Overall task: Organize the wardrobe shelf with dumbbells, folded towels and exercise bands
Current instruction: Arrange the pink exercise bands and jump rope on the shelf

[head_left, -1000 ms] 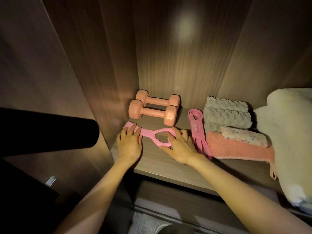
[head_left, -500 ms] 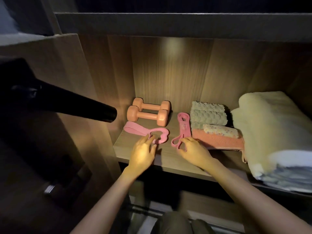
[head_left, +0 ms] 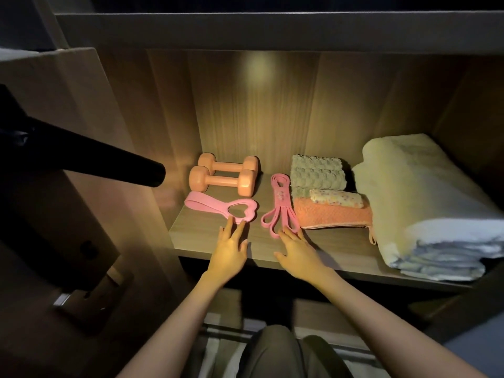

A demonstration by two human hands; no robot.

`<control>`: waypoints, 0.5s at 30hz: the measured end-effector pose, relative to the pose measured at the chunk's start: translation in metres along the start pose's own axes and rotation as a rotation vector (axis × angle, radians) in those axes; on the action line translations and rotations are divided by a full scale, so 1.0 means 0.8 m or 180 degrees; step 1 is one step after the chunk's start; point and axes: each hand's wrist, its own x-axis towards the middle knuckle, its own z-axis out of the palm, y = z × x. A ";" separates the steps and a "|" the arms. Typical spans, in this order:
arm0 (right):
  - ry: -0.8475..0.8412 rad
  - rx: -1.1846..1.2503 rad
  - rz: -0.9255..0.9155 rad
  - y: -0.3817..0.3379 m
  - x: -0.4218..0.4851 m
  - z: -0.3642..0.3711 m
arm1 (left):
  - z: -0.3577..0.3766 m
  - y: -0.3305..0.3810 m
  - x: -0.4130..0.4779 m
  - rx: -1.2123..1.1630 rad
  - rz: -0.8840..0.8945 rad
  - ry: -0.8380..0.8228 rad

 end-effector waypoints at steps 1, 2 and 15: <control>-0.0010 -0.0012 0.0008 0.000 0.001 0.000 | 0.001 -0.001 0.004 0.0037 -0.0014 -0.0035; -0.0013 -0.0022 0.0010 -0.001 0.001 0.001 | 0.002 -0.003 0.007 0.0059 -0.0032 -0.0066; 0.0116 0.0261 -0.0082 -0.015 0.006 0.003 | 0.014 -0.009 0.011 0.0290 -0.0058 -0.0065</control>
